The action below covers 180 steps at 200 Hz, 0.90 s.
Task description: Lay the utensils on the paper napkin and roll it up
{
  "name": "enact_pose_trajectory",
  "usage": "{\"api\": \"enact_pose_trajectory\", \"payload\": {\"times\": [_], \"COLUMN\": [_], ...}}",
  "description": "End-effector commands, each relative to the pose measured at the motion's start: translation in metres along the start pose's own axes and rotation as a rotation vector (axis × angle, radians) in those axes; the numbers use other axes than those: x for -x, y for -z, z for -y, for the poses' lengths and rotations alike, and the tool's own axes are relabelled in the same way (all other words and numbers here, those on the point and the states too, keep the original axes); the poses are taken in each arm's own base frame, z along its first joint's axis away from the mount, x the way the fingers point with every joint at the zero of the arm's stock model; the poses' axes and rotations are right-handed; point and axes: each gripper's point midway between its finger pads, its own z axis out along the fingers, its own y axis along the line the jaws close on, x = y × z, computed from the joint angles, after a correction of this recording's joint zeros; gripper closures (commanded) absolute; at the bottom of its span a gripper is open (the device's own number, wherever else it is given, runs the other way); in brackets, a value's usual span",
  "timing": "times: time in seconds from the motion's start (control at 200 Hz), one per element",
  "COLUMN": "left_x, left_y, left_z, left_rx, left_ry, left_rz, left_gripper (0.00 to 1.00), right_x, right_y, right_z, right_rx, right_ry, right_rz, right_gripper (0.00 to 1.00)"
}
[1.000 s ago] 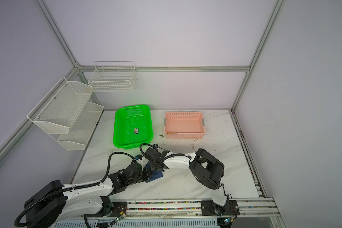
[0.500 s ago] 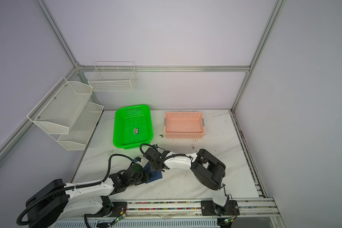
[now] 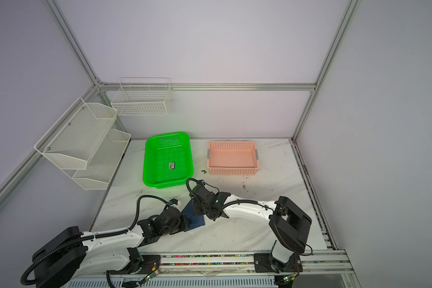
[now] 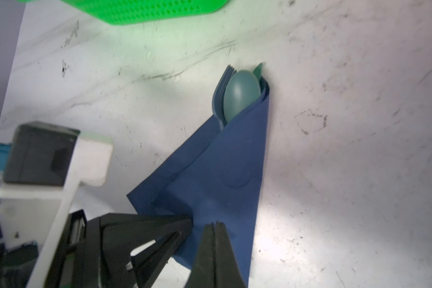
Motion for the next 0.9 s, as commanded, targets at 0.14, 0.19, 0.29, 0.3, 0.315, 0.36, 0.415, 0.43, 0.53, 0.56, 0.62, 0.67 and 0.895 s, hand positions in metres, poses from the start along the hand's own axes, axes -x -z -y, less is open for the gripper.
{"api": "enact_pose_trajectory", "payload": {"times": [0.14,0.19,0.29,0.3,0.315,0.36,0.415,0.43,0.53,0.56,0.62,0.67,0.895], "left_x": [-0.011,-0.011,-0.010,-0.011,-0.010,-0.010,-0.010,-0.010,-0.010,-0.010,-0.009,-0.008,0.000], "left_y": [0.001,0.001,0.001,0.001,0.001,0.001,0.001,0.001,0.001,0.001,0.001,0.002,0.009], "left_z": [-0.025,-0.025,-0.024,-0.024,-0.023,-0.023,-0.023,-0.023,-0.023,-0.023,-0.022,-0.022,-0.022], "left_rx": [0.071,0.069,0.067,0.066,0.065,0.066,0.066,0.067,0.070,0.073,0.071,0.075,0.122], "left_ry": [-0.002,-0.002,-0.001,-0.002,-0.002,-0.003,-0.005,-0.004,-0.005,-0.005,-0.008,-0.009,-0.022], "left_rz": [-0.021,-0.020,-0.019,-0.021,-0.020,-0.020,-0.022,-0.022,-0.023,-0.022,-0.020,-0.016,0.000], "left_gripper": [0.96,0.96,0.96,0.96,0.96,0.96,0.96,0.96,0.96,0.96,0.96,0.96,0.96], "right_x": [-0.037,-0.038,-0.040,-0.040,-0.039,-0.040,-0.040,-0.040,-0.045,-0.048,-0.054,-0.060,-0.089], "right_y": [-0.011,-0.012,-0.016,-0.016,-0.017,-0.019,-0.021,-0.021,-0.026,-0.027,-0.029,-0.031,-0.051], "right_z": [-0.011,-0.012,-0.014,-0.014,-0.015,-0.017,-0.019,-0.019,-0.020,-0.019,-0.014,-0.011,0.009], "right_rx": [0.177,0.190,0.213,0.215,0.217,0.226,0.235,0.238,0.249,0.249,0.242,0.240,0.208], "right_ry": [-0.028,-0.035,-0.043,-0.043,-0.044,-0.044,-0.049,-0.050,-0.054,-0.054,-0.057,-0.062,-0.086], "right_rz": [-0.096,-0.093,-0.093,-0.093,-0.093,-0.096,-0.099,-0.100,-0.119,-0.126,-0.138,-0.152,-0.221], "right_gripper": [1.00,1.00,1.00,1.00,1.00,1.00,1.00,1.00,1.00,1.00,1.00,1.00,1.00]}}
